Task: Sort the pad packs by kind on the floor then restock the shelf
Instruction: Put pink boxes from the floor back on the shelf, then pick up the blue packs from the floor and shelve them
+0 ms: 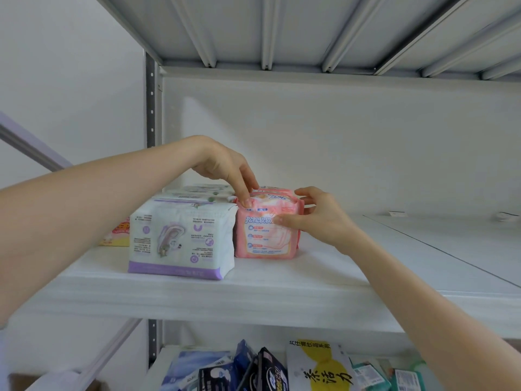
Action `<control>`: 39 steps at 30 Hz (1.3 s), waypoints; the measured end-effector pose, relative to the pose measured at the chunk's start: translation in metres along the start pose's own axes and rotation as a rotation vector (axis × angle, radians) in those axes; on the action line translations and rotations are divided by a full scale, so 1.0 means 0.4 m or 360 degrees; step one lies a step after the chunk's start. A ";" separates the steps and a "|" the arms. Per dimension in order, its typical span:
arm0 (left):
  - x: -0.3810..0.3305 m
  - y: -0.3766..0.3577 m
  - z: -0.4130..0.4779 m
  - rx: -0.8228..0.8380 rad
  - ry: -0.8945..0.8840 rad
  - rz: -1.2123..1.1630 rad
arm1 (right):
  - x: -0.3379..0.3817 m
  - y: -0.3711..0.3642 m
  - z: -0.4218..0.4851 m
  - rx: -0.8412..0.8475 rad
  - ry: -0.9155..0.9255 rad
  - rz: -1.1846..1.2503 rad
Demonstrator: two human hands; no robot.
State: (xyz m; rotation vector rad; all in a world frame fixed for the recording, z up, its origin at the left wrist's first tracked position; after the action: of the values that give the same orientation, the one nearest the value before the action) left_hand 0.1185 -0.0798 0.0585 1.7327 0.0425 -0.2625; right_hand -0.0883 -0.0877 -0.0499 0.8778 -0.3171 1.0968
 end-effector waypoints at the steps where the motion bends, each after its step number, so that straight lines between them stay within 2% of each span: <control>1: -0.003 -0.002 -0.009 -0.0071 -0.0012 -0.0020 | 0.000 -0.002 -0.002 -0.0026 0.0014 -0.0018; 5: -0.022 -0.015 -0.050 -0.0380 -0.0081 0.0034 | 0.006 -0.002 -0.017 -0.0095 0.0088 -0.0147; 10: -0.051 -0.080 -0.131 -0.0793 -0.0246 0.0145 | 0.035 0.015 -0.080 -0.0122 0.0210 -0.0548; 16: -0.041 -0.275 -0.224 -0.1166 -0.0353 0.0457 | 0.083 0.048 -0.228 -0.0061 0.0155 -0.1174; 22: -0.003 -0.483 -0.327 -0.1532 -0.0293 0.0669 | 0.126 0.047 -0.433 0.0024 0.0201 -0.1444; 28: -0.009 -0.628 -0.411 -0.1439 -0.0290 0.0683 | 0.131 0.031 -0.621 0.0175 0.0162 -0.1619; 39: -0.083 -0.908 -0.497 -0.1160 -0.0227 0.0647 | 0.032 0.054 -0.907 0.0348 0.0046 -0.1678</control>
State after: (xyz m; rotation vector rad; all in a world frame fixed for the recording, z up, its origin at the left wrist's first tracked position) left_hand 0.0526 0.1840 -0.2557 0.9638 -0.2849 -0.0513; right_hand -0.1686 0.1965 -0.2622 1.0282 0.2935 0.1564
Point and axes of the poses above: each hand's wrist, its own z-axis towards the middle knuckle, its own y-axis out of the back of the hand, x = y × z, the point moved 1 cm from there along z, towards the middle knuckle, and after that the axes turned 8 degrees about y, right-handed, at the moved point
